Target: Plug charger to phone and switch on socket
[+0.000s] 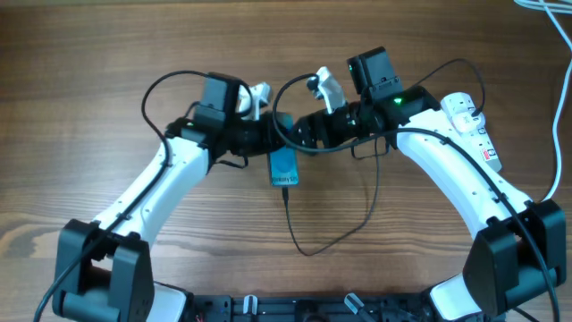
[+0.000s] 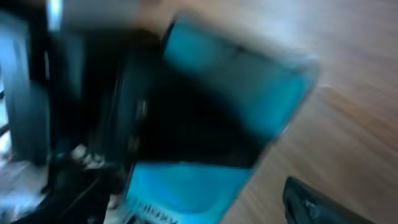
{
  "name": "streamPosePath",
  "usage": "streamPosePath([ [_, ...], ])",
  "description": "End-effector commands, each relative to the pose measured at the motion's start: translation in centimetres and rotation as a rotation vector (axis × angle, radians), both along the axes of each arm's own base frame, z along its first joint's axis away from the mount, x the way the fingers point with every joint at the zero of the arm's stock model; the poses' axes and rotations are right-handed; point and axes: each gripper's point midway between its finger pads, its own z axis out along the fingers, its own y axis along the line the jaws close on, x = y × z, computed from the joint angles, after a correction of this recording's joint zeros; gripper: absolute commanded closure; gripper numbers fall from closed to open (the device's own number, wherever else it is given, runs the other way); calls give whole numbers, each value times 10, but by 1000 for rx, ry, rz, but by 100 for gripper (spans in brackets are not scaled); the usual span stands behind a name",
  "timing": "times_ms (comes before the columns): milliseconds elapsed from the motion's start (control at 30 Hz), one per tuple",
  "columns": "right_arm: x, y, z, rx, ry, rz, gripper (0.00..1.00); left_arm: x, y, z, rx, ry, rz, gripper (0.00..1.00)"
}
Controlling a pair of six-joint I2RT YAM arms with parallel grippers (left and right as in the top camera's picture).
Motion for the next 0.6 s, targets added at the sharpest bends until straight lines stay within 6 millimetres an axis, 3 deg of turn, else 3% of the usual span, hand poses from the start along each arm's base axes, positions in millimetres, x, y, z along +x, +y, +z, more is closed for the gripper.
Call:
streamPosePath([
  [0, -18, 14, 30, 179, -24, 147, 19, -8, 1, 74, -413, -99, -229, 96],
  [133, -30, 21, 51, 306, -1, 215, 46, -14, 6, 97, -520, -161, -316, 96],
  [200, -36, 25, 67, 398, 1, 264, 48, -21, 5, 113, -583, -228, -402, 96],
  [267, -36, 26, 74, 431, 13, 272, 58, -21, 5, 116, -586, -252, -415, 96],
  [300, -34, 27, 75, 430, 23, 262, 69, -21, 5, 116, -586, -252, -415, 96],
  [433, -29, 29, 76, 425, 36, 239, 86, -21, 5, 116, -586, -252, -414, 96],
  [567, -22, 29, 72, 383, 126, 162, 84, -17, 4, 114, -569, -259, -397, 96],
])
